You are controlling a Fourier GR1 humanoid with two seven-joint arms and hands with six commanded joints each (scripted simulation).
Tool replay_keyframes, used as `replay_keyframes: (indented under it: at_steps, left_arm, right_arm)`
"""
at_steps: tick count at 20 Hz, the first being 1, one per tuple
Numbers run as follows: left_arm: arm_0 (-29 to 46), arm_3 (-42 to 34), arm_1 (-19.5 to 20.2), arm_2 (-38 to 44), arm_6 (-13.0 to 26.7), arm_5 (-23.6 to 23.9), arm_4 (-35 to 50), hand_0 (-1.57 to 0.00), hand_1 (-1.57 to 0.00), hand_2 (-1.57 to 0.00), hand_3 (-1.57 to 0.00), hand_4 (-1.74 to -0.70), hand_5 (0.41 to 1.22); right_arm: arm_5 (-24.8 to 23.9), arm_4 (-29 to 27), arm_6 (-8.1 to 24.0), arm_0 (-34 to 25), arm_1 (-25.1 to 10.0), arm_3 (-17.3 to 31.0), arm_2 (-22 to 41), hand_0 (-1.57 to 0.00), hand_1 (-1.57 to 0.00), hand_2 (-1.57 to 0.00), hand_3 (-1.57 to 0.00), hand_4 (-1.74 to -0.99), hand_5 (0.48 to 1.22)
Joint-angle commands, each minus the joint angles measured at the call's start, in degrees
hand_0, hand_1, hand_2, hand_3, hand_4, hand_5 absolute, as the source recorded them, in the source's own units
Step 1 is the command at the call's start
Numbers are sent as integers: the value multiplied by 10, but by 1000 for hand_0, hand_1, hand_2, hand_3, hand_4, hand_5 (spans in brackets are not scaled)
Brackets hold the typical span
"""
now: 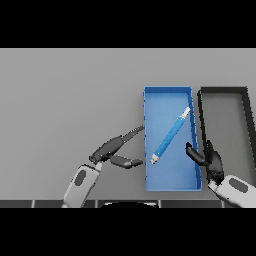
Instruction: Pick up the blue pipe and place it into the blue bin.
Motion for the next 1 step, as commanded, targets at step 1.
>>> replay_keyframes:
  at_steps: [1]
  left_arm:
    - [0, 0, 0, 0, 0, 0, 0, 1, 1, 1, 1, -885, 431]
  right_arm:
    - [0, 0, 0, 0, 0, 0, 0, -6, -5, -5, -3, -1022, 643]
